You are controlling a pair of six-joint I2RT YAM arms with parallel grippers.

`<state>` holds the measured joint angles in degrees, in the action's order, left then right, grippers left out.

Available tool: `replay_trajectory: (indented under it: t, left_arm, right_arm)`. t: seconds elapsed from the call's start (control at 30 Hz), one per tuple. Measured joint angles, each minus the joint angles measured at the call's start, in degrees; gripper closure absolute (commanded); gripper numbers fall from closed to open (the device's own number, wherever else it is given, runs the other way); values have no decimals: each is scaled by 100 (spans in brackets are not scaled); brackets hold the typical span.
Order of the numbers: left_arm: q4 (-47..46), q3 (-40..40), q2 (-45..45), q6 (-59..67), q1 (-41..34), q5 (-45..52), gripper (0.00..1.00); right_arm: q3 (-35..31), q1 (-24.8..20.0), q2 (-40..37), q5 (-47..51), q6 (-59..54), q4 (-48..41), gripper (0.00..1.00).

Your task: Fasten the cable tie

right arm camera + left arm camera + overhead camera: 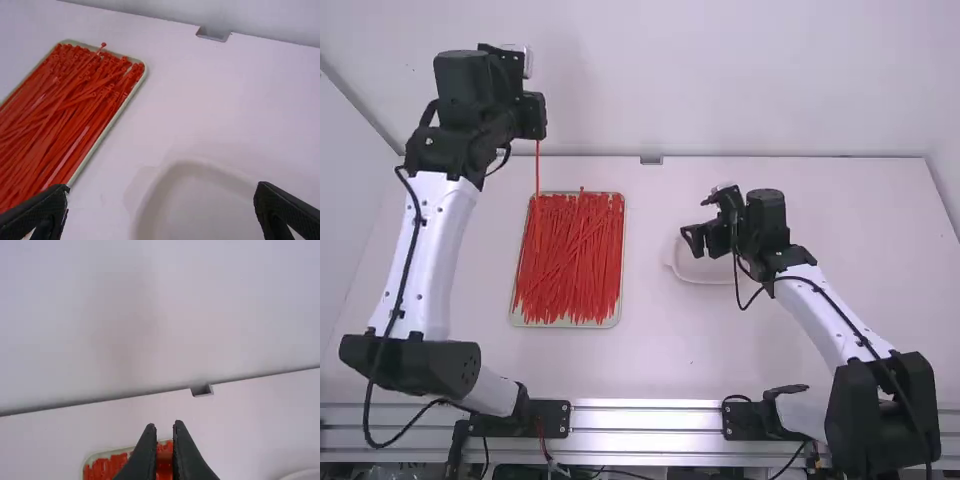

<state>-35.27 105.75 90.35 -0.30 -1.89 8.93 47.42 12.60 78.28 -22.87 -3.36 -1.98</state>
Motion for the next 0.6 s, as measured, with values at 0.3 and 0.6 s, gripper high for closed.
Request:
replay_trajectory:
  t: [0.3,0.6]
  left_arm:
    - [1005,-1792,-1104,-225,0,-57,98]
    - [2715,-3744,-2122,-608,0,376,98]
  right_arm:
    - [0,0,-2,-721,44,396,0]
    - [0,0,-2,-1097,658,1137,0]
